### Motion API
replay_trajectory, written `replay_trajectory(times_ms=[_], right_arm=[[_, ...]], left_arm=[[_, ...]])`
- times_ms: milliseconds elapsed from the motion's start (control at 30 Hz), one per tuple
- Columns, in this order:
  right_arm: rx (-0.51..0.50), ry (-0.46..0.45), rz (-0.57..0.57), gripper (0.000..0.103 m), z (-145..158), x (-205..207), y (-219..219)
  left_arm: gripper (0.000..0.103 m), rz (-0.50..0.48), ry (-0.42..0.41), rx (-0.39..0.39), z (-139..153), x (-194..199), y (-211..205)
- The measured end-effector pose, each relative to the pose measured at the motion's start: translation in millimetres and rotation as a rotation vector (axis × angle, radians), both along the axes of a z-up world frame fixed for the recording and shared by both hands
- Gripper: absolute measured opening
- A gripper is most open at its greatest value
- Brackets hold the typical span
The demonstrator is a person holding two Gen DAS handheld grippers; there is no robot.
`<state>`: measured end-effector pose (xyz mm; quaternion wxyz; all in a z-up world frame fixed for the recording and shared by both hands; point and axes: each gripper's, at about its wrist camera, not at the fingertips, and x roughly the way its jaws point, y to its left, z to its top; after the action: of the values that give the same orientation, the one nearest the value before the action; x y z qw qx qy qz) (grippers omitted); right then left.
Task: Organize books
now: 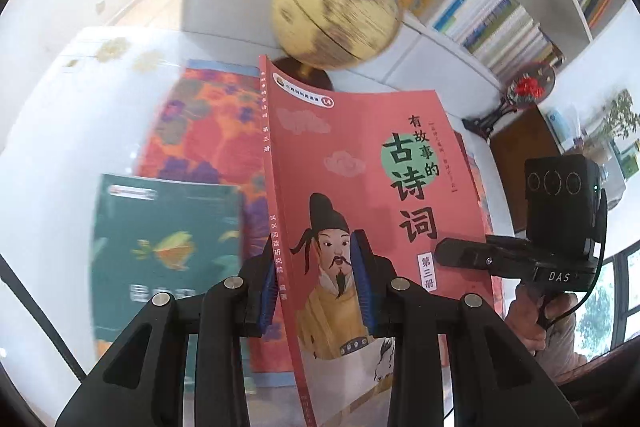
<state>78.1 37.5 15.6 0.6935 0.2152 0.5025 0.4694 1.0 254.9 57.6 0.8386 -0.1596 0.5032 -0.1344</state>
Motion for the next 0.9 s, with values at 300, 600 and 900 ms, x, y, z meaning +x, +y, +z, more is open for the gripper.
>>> replay_trajectory(times_ms=[300,600,900], right_arm=[[-0.014,0.045,0.079,0.009,-19.0,-2.7,92.8],[-0.077,0.177,0.095,0.009,-85.4,-11.2,151.4],[-0.161,0.222,0.06,0.01,-114.9,-13.8,158.4]], left_arm=[[0.032,0.119,0.014,0.018,-17.8,-18.7,80.2],[0.032,0.201,0.174,0.011,-95.9,-18.2,134.7],[0.035,0.188,0.196,0.039,-117.5,-7.6,133.1]])
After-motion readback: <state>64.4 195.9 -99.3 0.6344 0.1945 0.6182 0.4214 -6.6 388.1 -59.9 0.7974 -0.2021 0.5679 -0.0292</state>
